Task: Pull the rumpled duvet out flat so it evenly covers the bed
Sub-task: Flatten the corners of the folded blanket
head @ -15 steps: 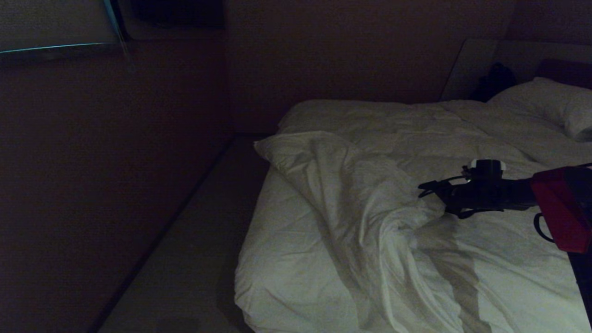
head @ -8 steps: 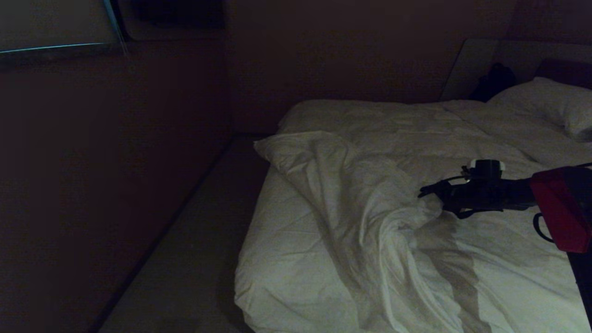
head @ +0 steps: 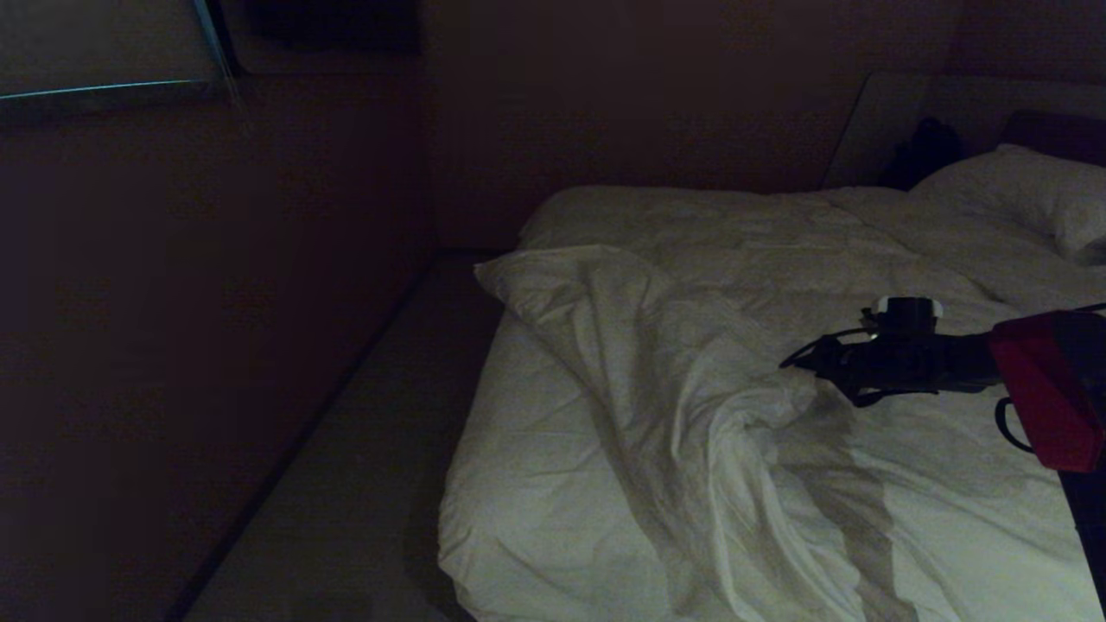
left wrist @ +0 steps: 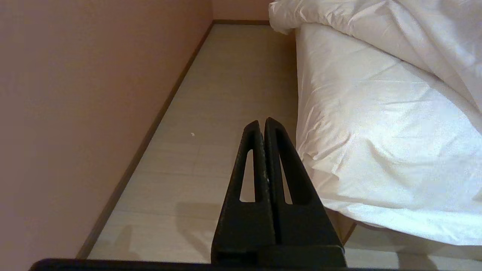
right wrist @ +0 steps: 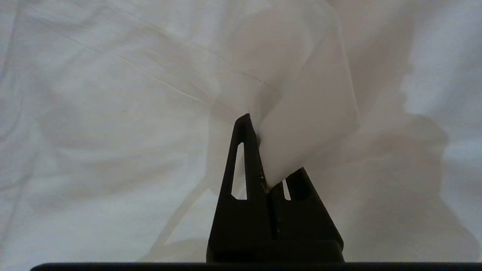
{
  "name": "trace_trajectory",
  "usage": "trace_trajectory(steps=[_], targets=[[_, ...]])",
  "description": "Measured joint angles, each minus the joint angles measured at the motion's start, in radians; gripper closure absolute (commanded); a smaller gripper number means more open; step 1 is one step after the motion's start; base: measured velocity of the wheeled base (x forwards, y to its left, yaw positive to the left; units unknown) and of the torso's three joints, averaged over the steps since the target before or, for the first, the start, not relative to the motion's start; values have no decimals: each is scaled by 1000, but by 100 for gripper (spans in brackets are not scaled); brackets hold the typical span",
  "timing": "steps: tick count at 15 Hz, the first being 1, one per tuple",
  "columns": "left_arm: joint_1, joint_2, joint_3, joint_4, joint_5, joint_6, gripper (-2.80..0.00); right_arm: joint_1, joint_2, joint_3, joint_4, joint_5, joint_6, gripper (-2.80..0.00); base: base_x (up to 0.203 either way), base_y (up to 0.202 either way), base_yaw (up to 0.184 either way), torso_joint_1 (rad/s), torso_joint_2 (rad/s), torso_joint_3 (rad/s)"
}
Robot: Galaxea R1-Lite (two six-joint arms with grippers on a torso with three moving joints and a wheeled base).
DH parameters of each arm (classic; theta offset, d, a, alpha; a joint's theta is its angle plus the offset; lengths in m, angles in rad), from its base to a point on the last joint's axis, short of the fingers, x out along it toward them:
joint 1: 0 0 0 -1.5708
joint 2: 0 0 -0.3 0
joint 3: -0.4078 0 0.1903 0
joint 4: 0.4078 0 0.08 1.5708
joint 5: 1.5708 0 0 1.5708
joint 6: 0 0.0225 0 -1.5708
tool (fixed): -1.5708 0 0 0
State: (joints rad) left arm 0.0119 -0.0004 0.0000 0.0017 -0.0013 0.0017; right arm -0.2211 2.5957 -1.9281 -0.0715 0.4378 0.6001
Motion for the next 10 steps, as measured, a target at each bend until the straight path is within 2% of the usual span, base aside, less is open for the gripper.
trace_trajectory(steps=[5, 10], targets=[[0, 0, 0, 0, 0, 0, 0, 0, -19, 0, 2, 3, 29, 0, 0, 0, 0, 0, 0, 0], [0, 0, 0, 0, 0, 0, 0, 4, -87, 3, 11, 76, 133, 0, 0, 0, 0, 0, 0, 0]])
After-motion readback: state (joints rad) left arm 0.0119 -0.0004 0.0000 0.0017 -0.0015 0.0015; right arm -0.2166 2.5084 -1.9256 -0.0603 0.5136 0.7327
